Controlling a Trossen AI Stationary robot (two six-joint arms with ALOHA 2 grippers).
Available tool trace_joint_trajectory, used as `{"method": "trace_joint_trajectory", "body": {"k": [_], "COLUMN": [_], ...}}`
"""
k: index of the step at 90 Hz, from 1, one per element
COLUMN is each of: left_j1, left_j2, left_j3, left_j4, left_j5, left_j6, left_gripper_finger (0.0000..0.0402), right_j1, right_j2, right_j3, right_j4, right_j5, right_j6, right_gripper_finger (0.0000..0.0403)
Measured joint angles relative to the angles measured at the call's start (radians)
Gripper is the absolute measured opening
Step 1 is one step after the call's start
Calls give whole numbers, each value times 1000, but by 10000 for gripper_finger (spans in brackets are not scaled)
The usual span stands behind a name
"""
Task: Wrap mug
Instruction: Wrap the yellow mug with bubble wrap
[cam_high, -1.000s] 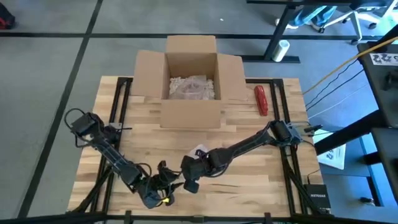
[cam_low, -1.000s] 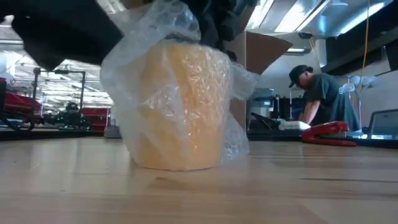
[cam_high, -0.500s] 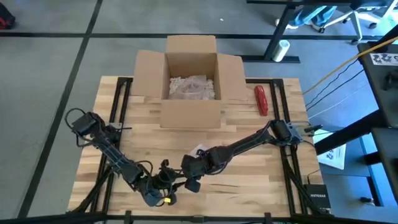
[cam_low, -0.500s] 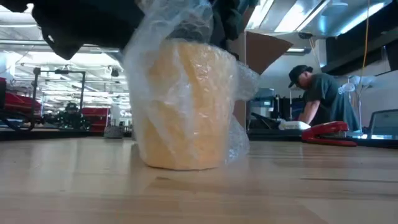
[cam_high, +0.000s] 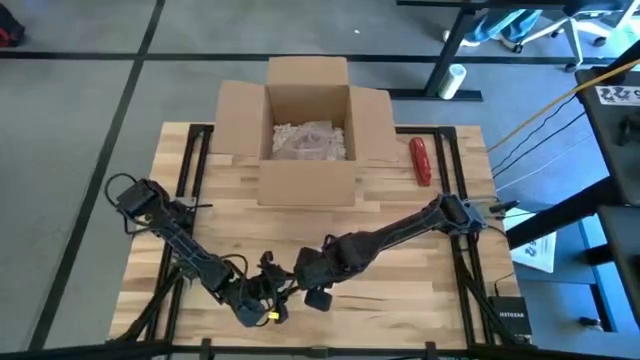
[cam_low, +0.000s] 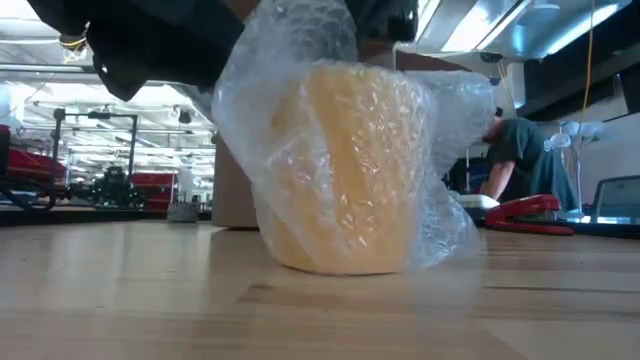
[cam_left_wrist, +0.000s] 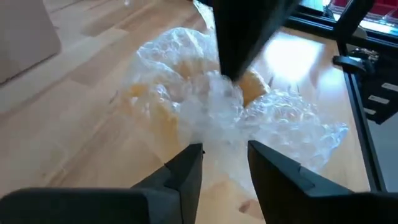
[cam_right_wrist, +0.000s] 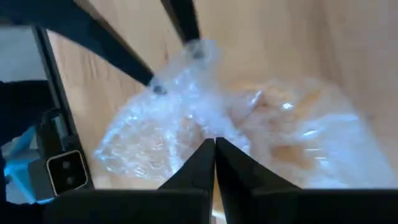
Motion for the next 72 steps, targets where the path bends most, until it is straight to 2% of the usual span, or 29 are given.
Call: {"method": "trace_joint_trajectory", "body": {"k": [17, 34, 52, 72], "left_j1": [13, 30, 39, 36], "left_j2": [0, 0, 0, -30], "left_j3": [0, 0, 0, 0], "left_j4": [0, 6, 66, 75], "left_j5": [2, 4, 2, -2], "left_j6": [0, 1, 68, 98], "left_gripper_finger": [113, 113, 113, 113], "right_j1": [22, 26, 26, 25], "right_j2": [-1, 9, 22, 8], "right_j3": [76, 74, -56, -231], "right_j4": [12, 59, 108, 197], "right_j5": [135, 139, 64, 43], "right_j6": [-52, -100, -71, -27], "right_gripper_finger": [0, 0, 0, 0]}}
